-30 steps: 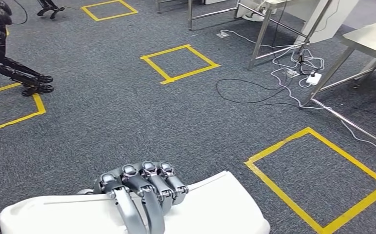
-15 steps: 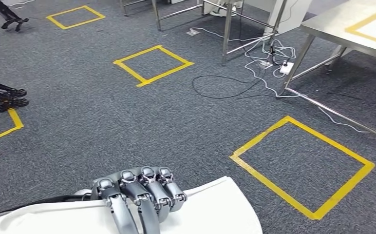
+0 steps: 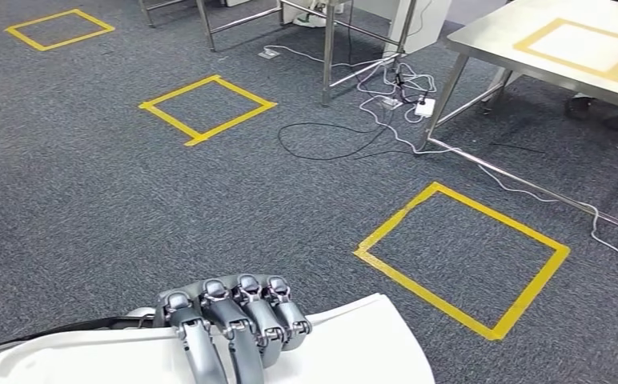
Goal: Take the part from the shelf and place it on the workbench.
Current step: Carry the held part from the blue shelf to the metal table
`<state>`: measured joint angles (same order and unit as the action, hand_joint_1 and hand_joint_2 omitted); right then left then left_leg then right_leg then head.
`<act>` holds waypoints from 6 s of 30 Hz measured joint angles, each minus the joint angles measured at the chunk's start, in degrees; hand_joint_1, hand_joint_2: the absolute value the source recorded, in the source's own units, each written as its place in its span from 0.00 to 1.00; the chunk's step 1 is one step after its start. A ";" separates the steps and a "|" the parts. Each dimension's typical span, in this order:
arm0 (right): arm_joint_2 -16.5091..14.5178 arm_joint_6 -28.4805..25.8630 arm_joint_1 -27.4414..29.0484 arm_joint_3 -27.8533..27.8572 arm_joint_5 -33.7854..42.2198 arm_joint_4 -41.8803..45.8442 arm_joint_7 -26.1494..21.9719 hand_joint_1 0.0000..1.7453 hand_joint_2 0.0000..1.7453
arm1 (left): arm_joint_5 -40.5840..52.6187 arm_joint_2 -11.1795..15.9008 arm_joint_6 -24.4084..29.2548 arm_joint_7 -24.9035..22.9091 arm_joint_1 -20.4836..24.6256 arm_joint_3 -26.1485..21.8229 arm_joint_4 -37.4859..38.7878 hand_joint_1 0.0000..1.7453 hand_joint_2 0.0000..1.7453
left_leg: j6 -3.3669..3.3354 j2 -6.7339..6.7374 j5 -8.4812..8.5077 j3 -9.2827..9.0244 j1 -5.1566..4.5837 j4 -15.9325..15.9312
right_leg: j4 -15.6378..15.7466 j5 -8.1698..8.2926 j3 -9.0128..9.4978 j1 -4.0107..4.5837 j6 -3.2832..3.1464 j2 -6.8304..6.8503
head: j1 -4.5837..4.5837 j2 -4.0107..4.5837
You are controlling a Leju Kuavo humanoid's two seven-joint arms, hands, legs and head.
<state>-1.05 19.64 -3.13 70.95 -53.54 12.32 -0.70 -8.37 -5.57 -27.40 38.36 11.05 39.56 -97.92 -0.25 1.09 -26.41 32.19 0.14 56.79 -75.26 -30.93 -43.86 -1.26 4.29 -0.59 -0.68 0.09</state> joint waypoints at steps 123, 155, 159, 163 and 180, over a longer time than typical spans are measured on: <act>-0.19 0.30 -0.65 3.10 2.46 -0.29 1.59 0.00 0.00 | -0.16 0.15 -1.29 -1.62 1.28 0.92 1.39 1.00 1.00 | -0.90 -1.02 0.61 0.89 -0.18 0.28 | 0.28 -0.98 1.17 0.55 -0.61 -0.01 | -0.48 -0.02; -0.61 0.36 -0.66 3.10 2.14 -0.36 1.66 0.00 0.00 | 0.15 -0.02 -1.29 -1.63 1.35 0.92 1.45 1.00 1.00 | -1.05 -1.27 -0.55 -1.07 -0.29 -0.01 | 1.84 -0.24 2.59 0.60 -0.57 0.03 | -0.56 -0.05; -0.67 0.37 -0.75 3.09 2.13 -0.38 1.64 0.00 0.00 | 0.17 -0.03 -1.29 -1.63 1.36 0.92 1.46 1.00 1.00 | 0.07 -1.26 -2.42 -3.40 -0.27 0.02 | 14.98 6.92 7.41 0.64 -1.00 0.35 | -0.72 -0.05; -0.74 0.38 -0.67 3.08 2.11 -0.41 1.64 0.00 0.00 | 0.20 -0.03 -1.29 -1.66 1.41 0.92 1.46 1.00 1.00 | 1.19 -1.23 -2.91 -3.51 -0.44 0.72 | 16.01 6.68 8.33 0.72 -2.67 0.38 | -0.60 -0.07; -0.84 0.39 -0.90 3.07 1.93 -0.43 1.66 0.00 0.00 | 0.30 -0.02 -1.29 -1.68 1.67 0.95 1.47 1.00 1.00 | -0.95 -1.30 2.53 2.30 -0.56 0.37 | 12.93 0.58 12.55 0.90 -1.22 -0.02 | -0.17 -0.08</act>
<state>-1.89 20.03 -4.03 74.02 -51.60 11.88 0.96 -8.07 -5.59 -28.70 36.68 12.72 40.51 -96.45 -1.20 -0.21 -23.88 34.49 -0.42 57.16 -62.33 -30.36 -31.31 -0.36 3.07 -0.61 -0.86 0.01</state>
